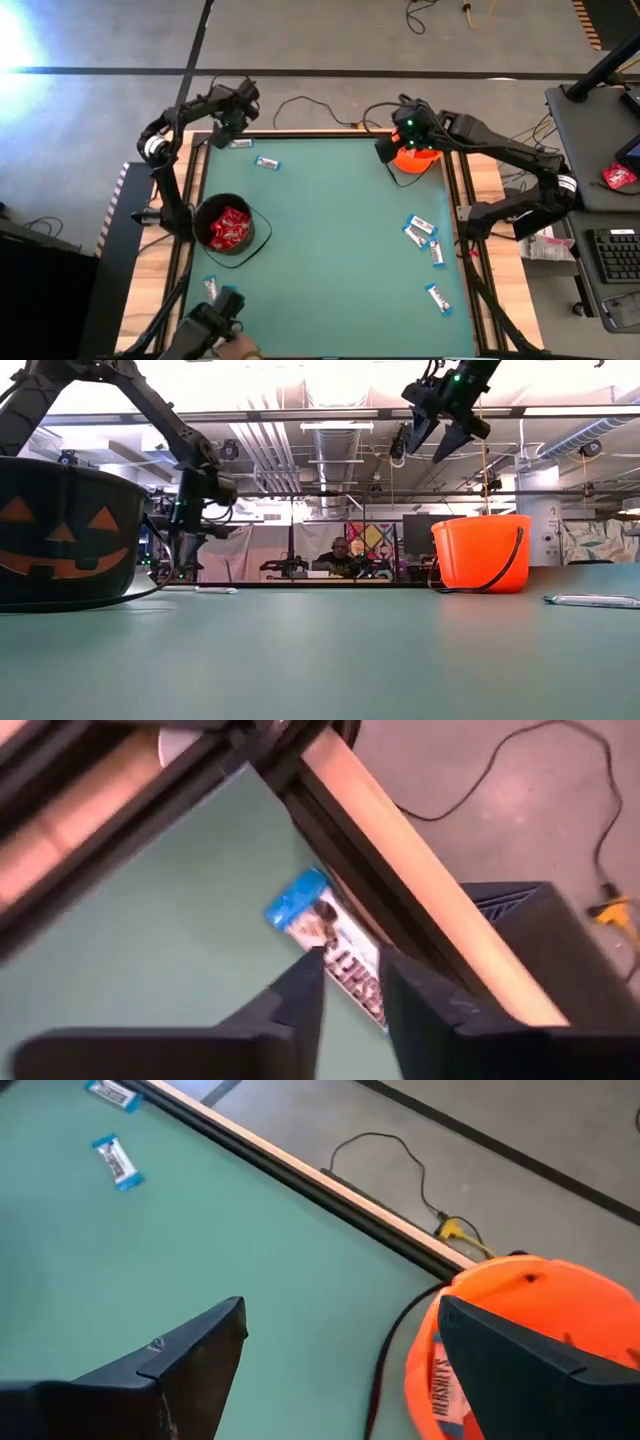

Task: Sort candy by brand, put in halloween buckets
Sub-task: Sort the white chocolates

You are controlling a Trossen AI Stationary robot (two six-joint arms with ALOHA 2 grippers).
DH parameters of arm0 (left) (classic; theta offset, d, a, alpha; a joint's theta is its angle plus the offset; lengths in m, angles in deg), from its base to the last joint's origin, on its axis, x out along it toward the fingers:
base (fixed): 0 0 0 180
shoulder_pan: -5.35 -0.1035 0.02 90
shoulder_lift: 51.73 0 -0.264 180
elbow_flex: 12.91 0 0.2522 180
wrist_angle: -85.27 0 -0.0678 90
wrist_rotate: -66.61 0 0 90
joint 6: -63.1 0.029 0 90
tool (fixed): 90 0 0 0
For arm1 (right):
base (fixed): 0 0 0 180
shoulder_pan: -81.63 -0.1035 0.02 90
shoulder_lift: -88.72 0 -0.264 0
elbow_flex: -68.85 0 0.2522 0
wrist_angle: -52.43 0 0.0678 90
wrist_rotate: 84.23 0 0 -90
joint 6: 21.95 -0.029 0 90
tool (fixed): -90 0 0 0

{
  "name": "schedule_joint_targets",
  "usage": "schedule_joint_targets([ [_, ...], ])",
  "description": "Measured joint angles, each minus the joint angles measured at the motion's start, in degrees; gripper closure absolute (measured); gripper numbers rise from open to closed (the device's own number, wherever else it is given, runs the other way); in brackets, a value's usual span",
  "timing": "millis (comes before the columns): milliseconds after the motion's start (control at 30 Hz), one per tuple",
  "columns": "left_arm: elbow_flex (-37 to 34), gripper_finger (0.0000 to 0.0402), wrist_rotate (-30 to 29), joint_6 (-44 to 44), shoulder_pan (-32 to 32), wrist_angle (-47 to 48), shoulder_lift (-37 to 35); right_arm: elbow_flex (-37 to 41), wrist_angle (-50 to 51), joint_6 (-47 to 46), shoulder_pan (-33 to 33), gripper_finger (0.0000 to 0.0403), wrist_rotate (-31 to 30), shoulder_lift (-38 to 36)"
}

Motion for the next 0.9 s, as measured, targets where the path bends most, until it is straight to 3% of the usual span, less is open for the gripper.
schedule_joint_targets([
  [100, -0.64, 0.0381, -0.53, 3.24, 0.00, -1.07, 0.37, 0.00, -0.33, -1.41, -0.73, 0.0095, -0.30, 0.00],
  [167, -1.46, 0.0395, -0.56, 3.62, -0.10, -1.05, 0.87, 0.10, -0.29, -2.44, -1.04, 0.0103, -0.41, 0.00],
  [400, -2.38, 0.0400, 0.09, 7.13, -0.38, -2.98, 3.08, 0.24, -0.26, -6.25, -1.70, 0.0130, -0.42, 0.00],
  [567, -0.62, 0.0401, 0.96, 20.64, -0.72, -5.69, 6.37, 0.34, -0.24, -8.28, -1.63, 0.0148, -0.36, 0.00],
  [700, 0.33, 0.0401, 1.63, 22.33, -0.60, -4.61, 7.84, 0.37, -0.22, -8.50, -1.63, 0.0160, 1.59, 0.00],
  [900, 0.52, 0.0401, 3.70, 28.44, 3.69, -4.96, 7.98, 0.37, -0.23, -7.71, -1.63, 0.0170, 2.99, 0.00],
])
